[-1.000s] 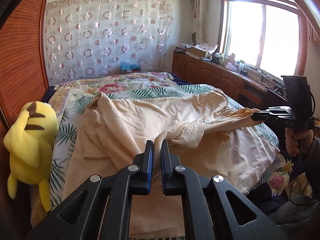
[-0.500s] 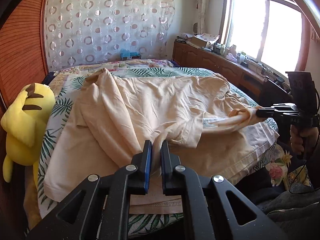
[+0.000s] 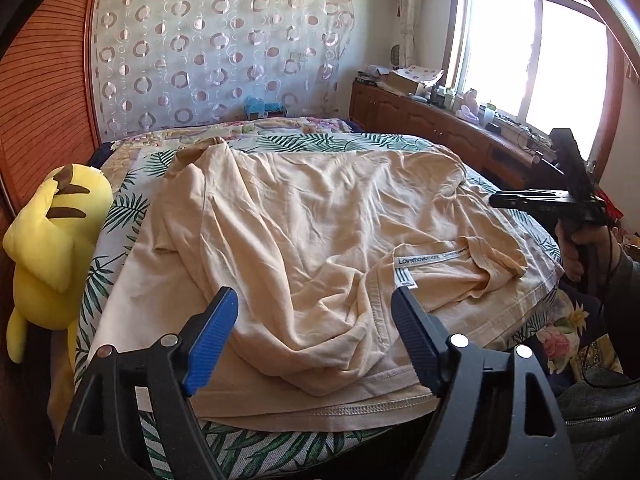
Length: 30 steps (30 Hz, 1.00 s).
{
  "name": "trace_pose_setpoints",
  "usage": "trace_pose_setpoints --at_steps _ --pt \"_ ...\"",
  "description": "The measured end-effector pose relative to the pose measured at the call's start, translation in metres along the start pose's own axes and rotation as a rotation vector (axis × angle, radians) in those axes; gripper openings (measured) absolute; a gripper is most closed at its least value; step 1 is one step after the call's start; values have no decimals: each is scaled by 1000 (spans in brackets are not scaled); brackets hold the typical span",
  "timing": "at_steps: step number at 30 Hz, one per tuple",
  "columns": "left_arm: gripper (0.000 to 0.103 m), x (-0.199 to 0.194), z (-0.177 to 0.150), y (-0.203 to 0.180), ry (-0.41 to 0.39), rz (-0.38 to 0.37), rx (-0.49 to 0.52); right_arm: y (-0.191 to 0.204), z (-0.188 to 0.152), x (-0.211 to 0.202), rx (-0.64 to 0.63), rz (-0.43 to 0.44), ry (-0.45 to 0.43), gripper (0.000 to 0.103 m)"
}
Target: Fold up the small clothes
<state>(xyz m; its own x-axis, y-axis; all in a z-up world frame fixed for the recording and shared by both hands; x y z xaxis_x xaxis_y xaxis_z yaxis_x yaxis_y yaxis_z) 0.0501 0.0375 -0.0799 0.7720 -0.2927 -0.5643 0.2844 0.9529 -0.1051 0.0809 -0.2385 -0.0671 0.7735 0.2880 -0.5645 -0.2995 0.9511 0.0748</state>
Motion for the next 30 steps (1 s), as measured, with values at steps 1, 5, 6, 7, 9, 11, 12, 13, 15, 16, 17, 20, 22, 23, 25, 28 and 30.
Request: trace_pose_setpoints --at_steps 1,5,6,7,9,11,12,13,15,16,17,20,22,23,25,28,30 --pt "80 1 -1 1 2 9 -2 -5 1 10 20 -15 17 40" --pt "80 2 -4 7 8 25 -16 -14 6 38 83 -16 75 40" --pt "80 2 -4 8 9 27 -17 -14 6 43 90 -20 89 39" --pt "80 2 -5 9 9 29 -18 -14 6 43 91 -27 79 28" --pt "80 2 -6 11 10 35 -21 -13 8 42 80 3 73 2" --pt "80 3 -7 13 13 43 -28 -10 8 29 64 -14 36 2" --pt "80 3 -7 14 13 47 -31 -10 8 16 65 -5 12 2" --pt "80 3 -7 15 12 50 -34 -9 7 3 72 0 -17 2" --pt "80 4 -8 15 11 53 -39 -8 3 -24 86 -4 -54 2" --pt "80 5 -8 16 12 56 -39 -7 -1 -35 89 1 -57 2" --pt "80 5 -8 17 12 59 -39 -7 -8 -43 88 -2 -56 2" --pt "80 6 -8 22 8 78 -49 -6 -19 -52 61 -43 -30 2" --pt "80 5 -7 26 2 92 -63 -9 -23 -49 43 -96 -12 4" --pt "80 5 -6 29 -5 101 -71 -8 -21 -45 43 -109 -5 8" --pt "80 4 -5 37 -17 116 -87 -11 -19 -43 62 -140 6 26" --pt "79 8 0 50 -21 126 -107 -12 -18 -44 99 -112 -13 41" --pt "69 14 4 57 -16 126 -112 -10 -18 -40 100 -112 -17 47"
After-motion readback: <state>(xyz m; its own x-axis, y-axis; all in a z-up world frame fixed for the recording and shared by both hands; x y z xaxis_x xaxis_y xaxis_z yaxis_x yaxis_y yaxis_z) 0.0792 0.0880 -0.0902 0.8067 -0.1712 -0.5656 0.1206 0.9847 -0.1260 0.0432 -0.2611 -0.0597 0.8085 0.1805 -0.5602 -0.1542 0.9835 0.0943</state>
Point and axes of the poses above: each gripper's, at about its wrist camera, not at the fingertips, and x roughly the way its jaws point, y to its left, z to its top, the point moved 3 cm from there along x, roughly the way its jaws point, and after that the axes turned 4 degrees about -y, right-handed, at the moved point
